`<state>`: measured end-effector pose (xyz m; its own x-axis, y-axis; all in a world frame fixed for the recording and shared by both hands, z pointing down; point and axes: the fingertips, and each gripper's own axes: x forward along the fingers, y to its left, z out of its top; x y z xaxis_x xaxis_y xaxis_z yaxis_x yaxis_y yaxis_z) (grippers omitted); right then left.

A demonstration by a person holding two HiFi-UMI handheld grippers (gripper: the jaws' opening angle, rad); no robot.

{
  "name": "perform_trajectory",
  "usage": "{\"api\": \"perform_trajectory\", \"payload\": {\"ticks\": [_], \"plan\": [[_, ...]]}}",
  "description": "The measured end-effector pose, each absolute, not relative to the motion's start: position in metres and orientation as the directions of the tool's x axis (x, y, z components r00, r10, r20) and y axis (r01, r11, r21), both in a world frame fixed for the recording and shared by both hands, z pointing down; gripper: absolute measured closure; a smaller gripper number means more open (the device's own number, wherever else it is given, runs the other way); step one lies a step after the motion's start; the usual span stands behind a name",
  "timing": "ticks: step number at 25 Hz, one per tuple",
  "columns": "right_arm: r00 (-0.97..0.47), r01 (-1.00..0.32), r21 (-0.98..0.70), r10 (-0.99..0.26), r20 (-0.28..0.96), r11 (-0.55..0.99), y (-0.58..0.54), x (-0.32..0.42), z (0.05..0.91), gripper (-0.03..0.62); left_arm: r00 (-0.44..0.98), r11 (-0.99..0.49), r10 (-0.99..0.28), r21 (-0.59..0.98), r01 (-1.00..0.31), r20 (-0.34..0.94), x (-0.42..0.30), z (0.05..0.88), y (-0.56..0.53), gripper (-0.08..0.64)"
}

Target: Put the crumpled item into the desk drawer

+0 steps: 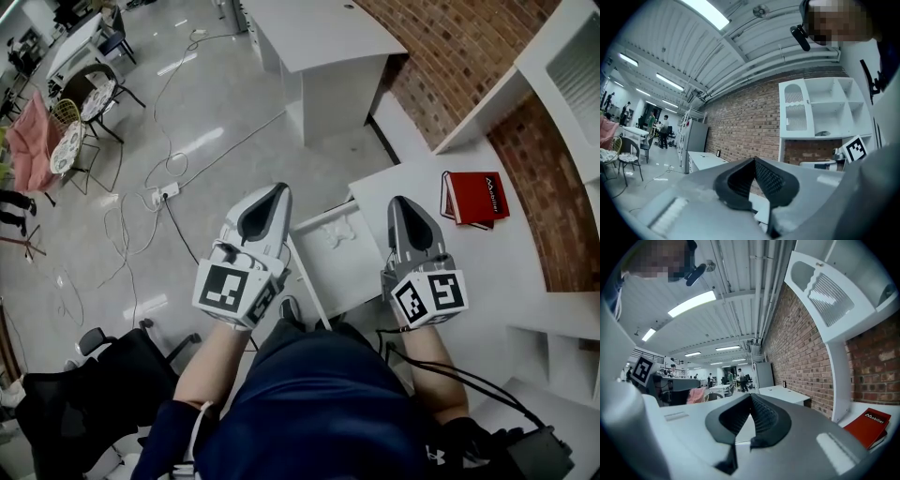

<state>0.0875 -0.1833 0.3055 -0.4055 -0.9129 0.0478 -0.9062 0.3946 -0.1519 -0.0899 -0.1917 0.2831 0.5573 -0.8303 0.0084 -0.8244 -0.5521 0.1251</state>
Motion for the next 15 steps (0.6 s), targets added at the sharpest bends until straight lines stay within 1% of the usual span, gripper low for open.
{"api": "perform_trajectory", "payload": {"ticks": [4,15], "plan": [[-0.404,-0.909,-0.135,-0.913,0.048,0.395,-0.183,0.084,0.304,0.591,0.522,-0.515,-0.852,0.113,-0.849,0.036,-0.099,0.283,-0.192,0.558],[-0.397,-0.914,-0.113,-0.917,0.044,0.390,-0.186,0.079,0.305,0.591,0.527,-0.519,-0.849,0.116,-0.847,0.042,-0.103,0.293,-0.195,0.558]]}}
